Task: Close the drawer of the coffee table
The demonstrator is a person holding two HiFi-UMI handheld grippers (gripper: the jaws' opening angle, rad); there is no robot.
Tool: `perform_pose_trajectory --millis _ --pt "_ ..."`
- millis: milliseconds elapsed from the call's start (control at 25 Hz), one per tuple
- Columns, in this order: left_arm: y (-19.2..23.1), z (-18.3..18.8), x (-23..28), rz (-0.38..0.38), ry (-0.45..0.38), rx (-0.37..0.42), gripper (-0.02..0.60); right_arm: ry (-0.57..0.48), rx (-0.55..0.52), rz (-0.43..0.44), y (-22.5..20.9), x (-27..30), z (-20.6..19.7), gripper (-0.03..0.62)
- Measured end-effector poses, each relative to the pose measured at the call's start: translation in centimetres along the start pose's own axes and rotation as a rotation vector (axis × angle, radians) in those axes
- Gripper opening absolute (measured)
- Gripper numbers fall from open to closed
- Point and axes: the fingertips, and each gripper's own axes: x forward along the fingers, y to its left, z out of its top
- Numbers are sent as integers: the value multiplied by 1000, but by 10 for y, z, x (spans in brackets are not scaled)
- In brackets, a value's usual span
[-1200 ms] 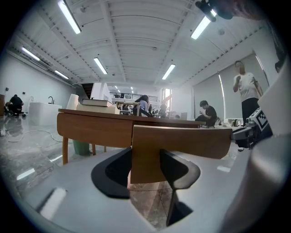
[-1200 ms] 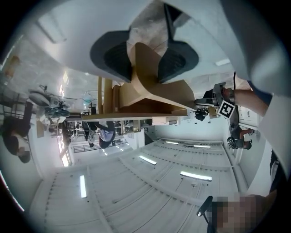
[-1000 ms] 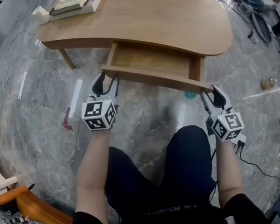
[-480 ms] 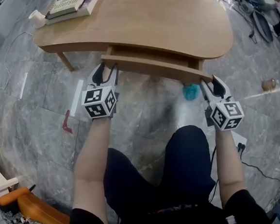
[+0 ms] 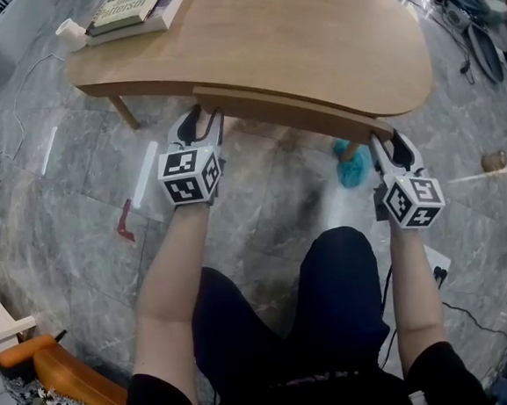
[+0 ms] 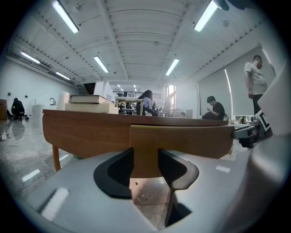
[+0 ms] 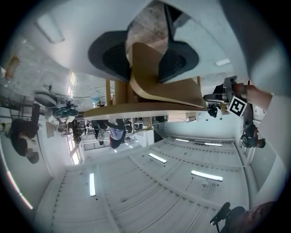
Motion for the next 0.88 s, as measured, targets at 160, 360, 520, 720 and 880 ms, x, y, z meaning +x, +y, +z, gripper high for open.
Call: perform_pose_trajectory --millis 160,360,520,720,880 --pt "-4 -1 -1 -8 0 9 175 -9 13 -35 -8 7 3 187" --pt "-6 -1 -4 -19 -9 8 157 -29 38 -84 -15 15 5 190" --pt "0 0 -10 -17 -17 8 120 -42 44 -115 -16 21 5 190" --pt "-4 2 -15 -27 -29 11 77 -47 49 -161 -21 26 6 190" --pt "-9 4 -18 -39 -39 16 66 -47 53 -207 -24 30 7 190"
